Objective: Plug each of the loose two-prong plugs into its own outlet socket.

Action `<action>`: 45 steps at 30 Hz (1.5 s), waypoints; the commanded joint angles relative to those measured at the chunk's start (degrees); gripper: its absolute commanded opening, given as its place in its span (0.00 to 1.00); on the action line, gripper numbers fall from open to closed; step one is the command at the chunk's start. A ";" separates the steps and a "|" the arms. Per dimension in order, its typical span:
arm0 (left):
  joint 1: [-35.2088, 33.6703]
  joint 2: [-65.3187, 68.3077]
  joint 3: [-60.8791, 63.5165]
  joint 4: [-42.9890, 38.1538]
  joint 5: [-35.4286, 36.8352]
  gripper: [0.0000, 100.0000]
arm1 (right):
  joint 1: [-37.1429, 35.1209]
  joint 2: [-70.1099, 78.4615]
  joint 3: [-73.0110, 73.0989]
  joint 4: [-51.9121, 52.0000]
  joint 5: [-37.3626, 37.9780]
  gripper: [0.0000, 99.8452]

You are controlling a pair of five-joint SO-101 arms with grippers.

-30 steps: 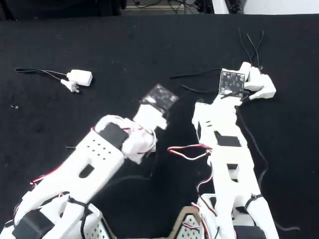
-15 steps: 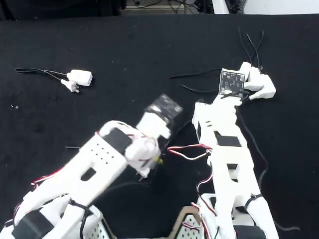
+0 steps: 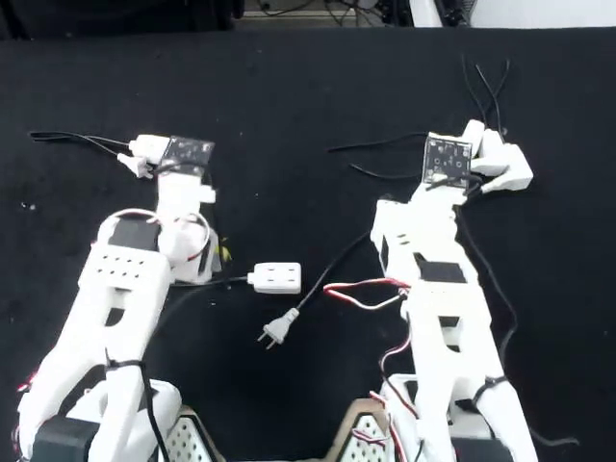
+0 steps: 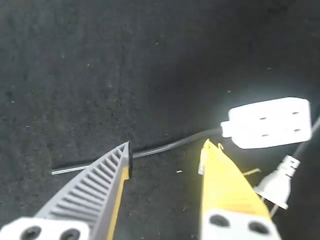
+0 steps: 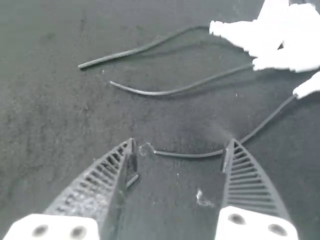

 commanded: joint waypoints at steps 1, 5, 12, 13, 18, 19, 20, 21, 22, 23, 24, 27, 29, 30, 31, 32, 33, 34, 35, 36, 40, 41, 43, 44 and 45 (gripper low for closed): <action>-0.75 -1.05 6.37 -8.09 0.53 0.23 | -2.55 -8.04 -7.96 11.96 -0.18 0.27; -4.79 -1.05 12.53 -16.26 0.35 0.23 | -3.52 -17.54 -13.49 25.76 7.12 0.27; -7.69 -0.97 19.47 -30.24 0.53 0.23 | -20.13 -22.46 -6.99 37.45 24.53 0.27; -7.60 -0.97 19.56 -30.42 0.53 0.23 | -22.51 -21.67 -5.41 37.98 26.29 0.27; -7.96 -0.88 20.53 -30.59 2.73 0.23 | -31.03 -14.73 -2.24 37.63 31.03 0.27; -8.04 -0.88 20.53 -30.59 4.22 0.23 | -33.14 -12.88 -2.42 37.71 32.44 0.27; -8.04 -0.88 20.62 -30.59 5.10 0.23 | -35.25 -11.12 -2.59 37.98 34.11 0.27; -8.48 -0.88 20.62 -30.59 5.71 0.23 | -37.27 -9.36 -2.59 38.24 36.31 0.27; -9.63 -0.88 20.35 -30.59 6.15 0.23 | -38.68 -7.52 -2.68 38.68 39.21 0.27; -10.95 -0.88 20.26 -30.59 6.24 0.23 | -39.30 -5.93 -2.68 38.95 42.64 0.27; -12.62 -0.88 20.00 -30.59 6.42 0.23 | -39.47 -4.35 -2.77 39.30 46.95 0.27; -16.84 -0.88 19.12 -30.59 10.64 0.23 | -39.30 -0.75 -2.95 39.21 60.40 0.27; -18.86 -0.88 18.95 -30.59 13.01 0.23 | -39.30 0.75 -3.74 39.21 67.16 0.27; -19.82 -0.88 18.95 -30.59 13.71 0.23 | -39.30 1.19 -4.44 39.21 69.27 0.27; -20.97 -0.88 18.95 -30.59 14.24 0.23 | -39.30 1.80 -5.32 39.21 70.77 0.27; -22.20 -0.88 18.95 -30.59 15.03 0.23 | -39.30 2.24 -6.37 39.21 71.82 0.27; -23.60 -0.88 18.86 -30.59 16.09 0.23 | -39.30 2.77 -7.25 39.03 72.53 0.27; -25.10 -0.88 18.51 -30.42 17.32 0.23 | -39.47 3.30 -8.04 39.03 72.88 0.27; -26.68 -0.88 18.24 -30.24 18.64 0.23 | -39.56 4.00 -8.66 38.86 73.05 0.27; -28.00 -0.88 18.15 -30.24 20.04 0.23 | -39.65 4.79 -9.27 38.86 73.14 0.27; -29.93 -0.88 18.15 -30.33 23.12 0.23 | -40.88 9.10 -10.51 38.77 76.40 0.27; -29.93 -0.88 18.15 -30.42 23.03 0.23 | -41.58 10.24 -10.86 38.77 77.36 0.27; -29.23 -0.88 18.15 -30.51 23.03 0.23 | -42.64 12.97 -12.00 38.77 78.68 0.27; -28.88 -0.88 18.15 -30.51 22.86 0.23 | -42.73 14.37 -12.79 38.77 79.21 0.27; -28.62 -0.88 18.15 -30.51 22.86 0.23 | -42.73 15.87 -13.76 38.77 80.09 0.27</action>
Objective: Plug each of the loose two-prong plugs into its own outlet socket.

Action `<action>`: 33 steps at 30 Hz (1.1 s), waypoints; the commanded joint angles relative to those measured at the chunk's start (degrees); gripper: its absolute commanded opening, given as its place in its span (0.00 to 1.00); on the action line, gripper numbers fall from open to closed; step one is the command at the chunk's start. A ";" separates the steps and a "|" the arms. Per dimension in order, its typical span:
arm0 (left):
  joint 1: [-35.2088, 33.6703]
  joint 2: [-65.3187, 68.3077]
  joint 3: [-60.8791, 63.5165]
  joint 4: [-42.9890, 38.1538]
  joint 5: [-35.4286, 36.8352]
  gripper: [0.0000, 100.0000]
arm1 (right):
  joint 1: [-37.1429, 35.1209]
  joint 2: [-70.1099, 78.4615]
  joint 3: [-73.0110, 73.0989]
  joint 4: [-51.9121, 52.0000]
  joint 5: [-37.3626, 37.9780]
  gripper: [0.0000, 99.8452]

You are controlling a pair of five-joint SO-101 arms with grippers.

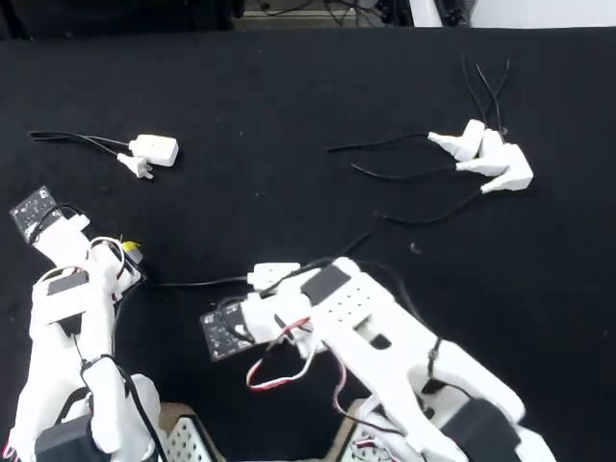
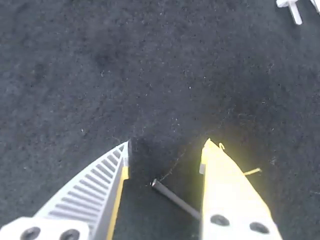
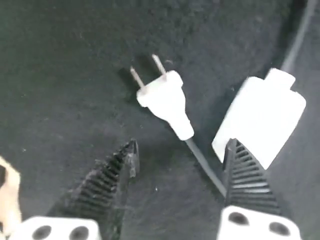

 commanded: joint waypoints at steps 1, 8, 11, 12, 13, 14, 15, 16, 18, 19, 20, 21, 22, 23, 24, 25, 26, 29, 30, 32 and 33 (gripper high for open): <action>0.66 -0.79 -2.95 -0.62 0.62 0.23 | -1.05 4.44 -5.41 0.00 3.16 0.27; 0.57 -0.79 -2.86 -0.44 0.62 0.23 | -1.14 15.78 -11.12 0.35 4.13 0.27; 0.57 -0.79 -2.86 -0.44 0.62 0.23 | -0.79 17.63 -13.14 1.85 3.87 0.27; 0.57 -0.79 -2.86 -0.44 0.62 0.23 | -0.79 17.54 -13.67 2.90 3.78 0.27; 0.57 -0.79 -2.86 -0.44 0.62 0.23 | -0.79 17.10 -14.46 4.40 3.78 0.27; 0.57 -0.79 -2.86 -0.44 0.62 0.23 | -0.79 16.48 -15.43 5.89 3.78 0.27; 0.57 -0.79 -2.86 -0.53 0.62 0.23 | -0.79 15.78 -16.31 7.47 3.78 0.27; 0.57 -0.79 -2.86 -0.53 0.62 0.23 | -0.79 14.90 -17.10 9.05 3.78 0.27; 0.57 -0.79 -2.86 -0.53 0.62 0.23 | -0.97 12.70 -17.80 12.04 3.78 0.27; 0.57 -0.79 -2.86 -0.53 0.62 0.23 | -1.14 11.38 -17.89 13.36 3.78 0.27; 0.57 -0.79 -2.86 -0.53 0.62 0.23 | -1.32 10.07 -17.80 14.59 3.78 0.27; 0.57 -0.79 -2.86 -0.53 0.62 0.23 | -1.41 8.75 -17.63 15.65 3.87 0.27; 0.57 -0.79 -2.86 -0.53 0.62 0.23 | -1.67 7.52 -16.84 16.09 3.87 0.27; 0.57 -0.79 -2.86 -0.53 0.62 0.23 | -1.93 6.55 -15.78 15.82 3.87 0.27; 0.57 -0.79 -2.86 -0.53 0.62 0.23 | -2.11 5.93 -14.46 15.47 4.04 0.27; 0.57 -0.79 -2.86 -0.53 0.62 0.23 | -2.29 5.32 -13.05 14.15 4.04 0.27; 0.57 -0.79 -2.86 -0.53 0.62 0.23 | -2.64 4.97 -11.47 12.13 4.04 0.27; 0.57 -0.79 -2.95 -0.53 0.62 0.23 | -2.90 4.88 -7.08 4.84 3.96 0.27; 0.57 -0.79 -2.95 -0.53 0.62 0.23 | -3.08 4.88 -5.58 2.37 3.87 0.27; 0.57 -0.79 -2.95 -0.53 0.62 0.23 | -4.22 4.97 -3.38 -0.62 3.87 0.27; 0.57 -0.79 -2.95 -0.53 0.62 0.23 | -4.57 4.97 -2.86 -0.88 3.87 0.27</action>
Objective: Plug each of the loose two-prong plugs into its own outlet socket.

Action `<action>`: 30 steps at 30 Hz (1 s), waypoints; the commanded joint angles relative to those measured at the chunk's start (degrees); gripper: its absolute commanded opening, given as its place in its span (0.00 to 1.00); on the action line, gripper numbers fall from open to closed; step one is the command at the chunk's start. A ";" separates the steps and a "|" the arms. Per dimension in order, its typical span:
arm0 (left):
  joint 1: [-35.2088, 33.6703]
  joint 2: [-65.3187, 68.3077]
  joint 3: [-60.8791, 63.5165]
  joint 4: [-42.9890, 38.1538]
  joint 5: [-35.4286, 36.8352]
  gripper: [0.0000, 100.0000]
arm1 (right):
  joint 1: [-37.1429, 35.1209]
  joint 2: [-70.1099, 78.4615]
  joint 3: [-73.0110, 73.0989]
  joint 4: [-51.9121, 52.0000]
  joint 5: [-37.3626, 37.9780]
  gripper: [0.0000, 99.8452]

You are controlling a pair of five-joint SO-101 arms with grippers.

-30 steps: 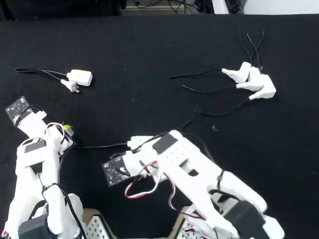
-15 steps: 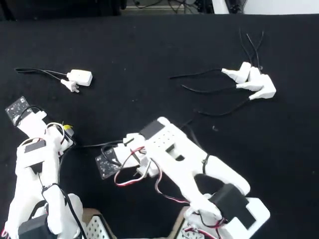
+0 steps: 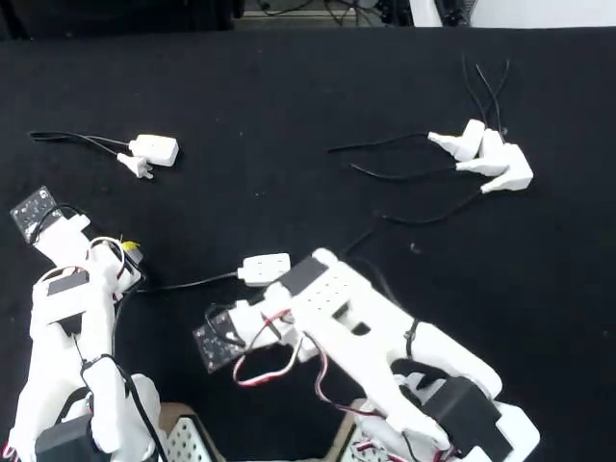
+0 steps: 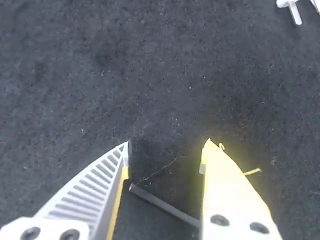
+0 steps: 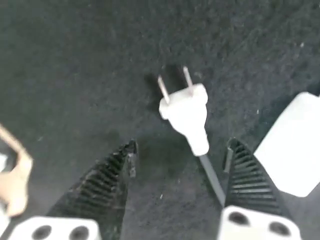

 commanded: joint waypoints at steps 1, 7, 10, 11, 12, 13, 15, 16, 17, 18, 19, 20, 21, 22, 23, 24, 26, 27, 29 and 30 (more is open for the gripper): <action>0.48 -0.79 -2.95 -0.53 0.44 0.23 | -1.67 -2.24 1.27 -3.16 0.44 0.27; 0.48 -0.79 -2.95 -0.53 0.44 0.23 | 0.70 -2.24 1.36 -4.22 0.44 0.15; 0.48 -0.79 -2.95 -0.44 0.44 0.23 | 4.31 -0.66 1.63 -6.95 0.44 0.11; 0.48 -0.79 -2.95 -0.44 0.44 0.23 | 5.19 0.66 1.63 -7.65 0.44 0.12; 0.48 -0.79 -2.95 -0.44 0.44 0.23 | 5.71 2.33 1.36 -7.82 0.44 0.12; 0.48 -0.79 -2.95 -0.44 0.44 0.23 | 6.07 3.91 1.27 -7.91 0.35 0.12; 0.48 -0.79 -2.95 -0.44 0.44 0.23 | 5.98 6.99 0.75 -7.91 0.35 0.12; 0.48 -0.79 -2.95 -0.44 0.44 0.23 | 5.89 8.40 0.22 -7.82 0.35 0.13; 0.48 -0.79 -2.95 -0.44 0.44 0.23 | 5.89 9.27 -0.66 -7.65 0.09 0.13; 0.48 -0.79 -2.95 -0.44 0.44 0.23 | 5.89 10.15 -1.63 -7.65 -1.14 0.13; 0.48 -0.79 -2.95 -0.44 0.44 0.23 | 5.89 11.03 -2.68 -7.56 -2.90 0.13; 0.48 -0.79 -2.95 -0.44 0.44 0.23 | 5.89 11.74 -3.74 -7.56 -4.40 0.13; 0.48 -0.79 -2.95 -0.44 0.44 0.23 | 5.89 12.26 -4.62 -7.56 -5.45 0.13; 0.48 -0.79 -2.95 -0.44 0.44 0.23 | 5.80 12.62 -5.41 -7.56 -6.24 0.13; 0.48 -0.79 -2.95 -0.44 0.44 0.23 | 5.63 12.62 -5.93 -7.56 -6.95 0.13; 0.48 -0.79 -2.95 -0.44 0.44 0.23 | 5.63 12.62 -6.37 -7.56 -7.91 0.11; 0.48 -0.79 -2.95 -0.53 0.44 0.23 | 5.71 11.74 -7.08 -7.56 -10.46 0.02; 0.48 -0.79 -2.95 -0.53 0.44 0.23 | 5.89 10.86 -7.25 -7.30 -12.04 0.01; 0.48 -0.79 -2.95 -0.53 0.44 0.23 | 6.51 7.87 -7.52 -4.31 -13.98 0.01; 0.48 -0.79 -2.95 -0.53 0.44 0.23 | 6.77 5.67 -7.52 -2.20 -14.33 0.01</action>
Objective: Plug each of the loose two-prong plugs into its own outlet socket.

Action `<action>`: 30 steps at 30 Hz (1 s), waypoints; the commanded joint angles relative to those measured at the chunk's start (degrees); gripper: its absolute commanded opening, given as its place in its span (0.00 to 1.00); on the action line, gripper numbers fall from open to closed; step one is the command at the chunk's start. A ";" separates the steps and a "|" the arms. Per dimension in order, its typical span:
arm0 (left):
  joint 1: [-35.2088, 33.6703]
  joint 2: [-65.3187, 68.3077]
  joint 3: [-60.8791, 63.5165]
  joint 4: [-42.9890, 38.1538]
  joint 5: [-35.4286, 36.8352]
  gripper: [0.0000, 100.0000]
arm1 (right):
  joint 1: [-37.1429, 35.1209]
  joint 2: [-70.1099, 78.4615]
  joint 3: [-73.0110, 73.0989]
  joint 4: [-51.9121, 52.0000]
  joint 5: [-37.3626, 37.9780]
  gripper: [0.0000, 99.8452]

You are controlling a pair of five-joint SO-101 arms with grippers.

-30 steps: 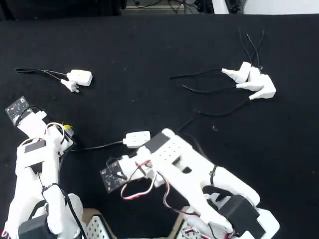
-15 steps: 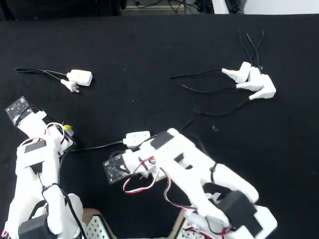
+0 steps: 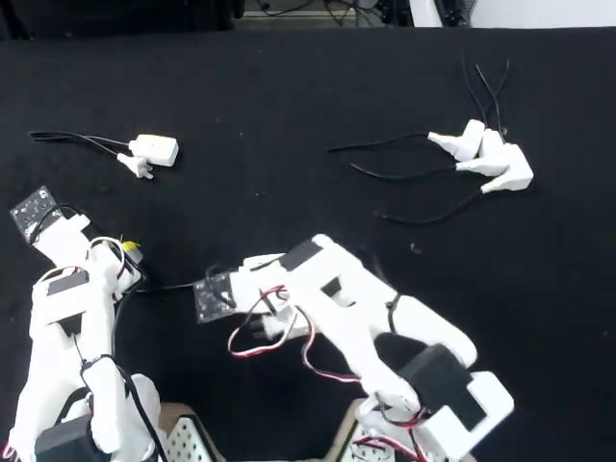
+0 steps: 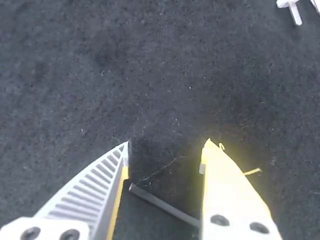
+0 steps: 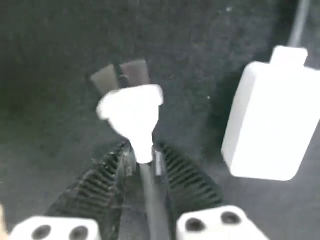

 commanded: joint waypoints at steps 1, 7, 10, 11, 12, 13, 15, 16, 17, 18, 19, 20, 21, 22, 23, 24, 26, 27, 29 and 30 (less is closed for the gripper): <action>0.48 -0.79 -2.95 -0.53 0.44 0.23 | 1.76 -8.13 -2.07 6.42 -2.46 0.01; 0.48 -0.79 -2.95 -0.62 0.44 0.23 | 2.99 -27.38 -1.19 16.79 -13.89 0.01; 0.48 -0.79 -2.95 -0.62 0.44 0.23 | 7.56 -32.13 1.36 16.97 -16.53 0.01; 0.48 -0.79 -2.95 -0.62 0.44 0.23 | 9.23 -32.48 1.89 16.88 -16.62 0.01; 0.48 -0.79 -2.95 -0.62 0.44 0.23 | 10.55 -32.48 2.15 16.70 -16.62 0.01; 0.57 -0.88 -2.95 -0.62 0.44 0.23 | 11.69 -32.66 2.33 15.65 -16.62 0.01; 1.27 -1.32 -2.95 -0.62 0.44 0.23 | 13.10 -32.92 2.42 12.48 -17.85 0.01; 2.33 -1.32 -2.95 -0.53 0.44 0.23 | 13.27 -32.66 2.51 10.02 -19.52 0.01; 3.65 -1.32 -2.95 -0.44 0.35 0.24 | 13.27 -32.57 2.77 7.21 -21.36 0.01; 5.23 -1.41 -2.95 -0.35 0.18 0.24 | 13.27 -32.57 3.47 4.22 -23.03 0.01; 6.64 -1.41 -2.86 -0.35 -1.05 0.24 | 13.19 -32.57 4.26 1.05 -24.62 0.01; 7.96 -1.41 -2.68 -0.35 -2.99 0.24 | 13.19 -32.57 5.14 -2.02 -26.02 0.01; 9.45 -1.41 -2.59 -0.35 -4.92 0.24 | 13.19 -32.57 6.02 -5.27 -27.60 0.01; 10.77 -1.41 -2.51 -0.35 -6.42 0.24 | 13.19 -32.57 6.99 -8.26 -29.19 0.01; 11.91 -1.41 -2.51 -0.26 -7.47 0.24 | 13.10 -32.57 7.69 -10.81 -30.42 0.01; 12.88 -1.41 -2.59 -0.26 -8.09 0.24 | 12.75 -32.57 8.31 -13.10 -31.47 0.01; 13.85 -1.49 -2.95 -0.26 -8.62 0.24 | 11.34 -32.57 9.63 -16.79 -33.05 0.01; 14.11 -1.49 -3.03 -0.26 -8.53 0.24 | 10.64 -32.57 10.42 -18.55 -34.20 0.01; 14.37 -1.49 -3.38 -0.26 -8.44 0.24 | 9.14 -32.57 12.79 -23.21 -38.15 0.01; 14.64 -1.49 -3.74 -0.18 -7.91 0.24 | 8.79 -32.57 14.55 -26.37 -41.32 0.01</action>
